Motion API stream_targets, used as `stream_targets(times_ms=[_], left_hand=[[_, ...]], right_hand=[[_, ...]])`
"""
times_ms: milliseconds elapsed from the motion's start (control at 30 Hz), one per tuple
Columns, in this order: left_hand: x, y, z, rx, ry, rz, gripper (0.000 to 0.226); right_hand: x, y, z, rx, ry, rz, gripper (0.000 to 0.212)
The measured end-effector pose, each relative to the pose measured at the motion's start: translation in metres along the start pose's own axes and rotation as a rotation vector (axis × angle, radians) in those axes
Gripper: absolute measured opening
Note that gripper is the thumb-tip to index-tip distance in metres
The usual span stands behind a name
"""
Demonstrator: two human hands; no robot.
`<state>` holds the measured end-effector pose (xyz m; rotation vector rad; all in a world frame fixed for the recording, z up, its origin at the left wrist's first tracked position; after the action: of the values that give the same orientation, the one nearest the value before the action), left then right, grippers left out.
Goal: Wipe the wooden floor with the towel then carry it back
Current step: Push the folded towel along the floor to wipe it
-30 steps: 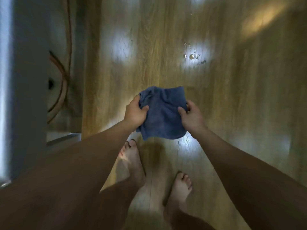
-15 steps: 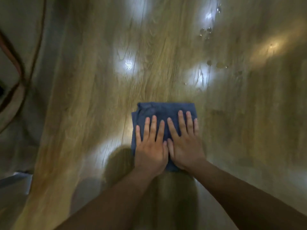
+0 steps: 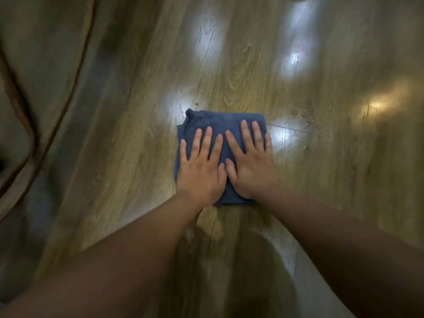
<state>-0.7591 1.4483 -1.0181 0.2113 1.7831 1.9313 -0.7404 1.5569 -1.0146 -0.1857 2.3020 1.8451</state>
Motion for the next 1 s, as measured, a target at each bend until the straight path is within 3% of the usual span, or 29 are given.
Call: stream_targets(times_ms=[333,600,1000], left_hand=[[0.097,0.025,-0.011,0.025,-0.033,0.000,0.071],[0.256,0.065,-0.031,0.055,-0.017,0.127,0.069],[0.258,0.066,-0.026,0.056,-0.014,0.023,0.068]], right_hand=[[0.092,0.032,0.023,0.031,0.004,0.029,0.068],[0.247,0.075,0.072,-0.021,0.008,0.139,0.070],[0.248,0.083,0.072,0.088,0.036,0.087,0.065]])
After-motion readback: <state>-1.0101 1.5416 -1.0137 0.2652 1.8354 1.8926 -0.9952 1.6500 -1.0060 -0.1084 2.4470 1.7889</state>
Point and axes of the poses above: each hand's wrist, its own x-axis towards the middle knuckle, its own y-axis out of the back of the hand, z = x × y, the point moved 10 cm from there along x, towards the middle knuckle, and after that the axes turned 1 degree about -z, right-handed, at the moved point
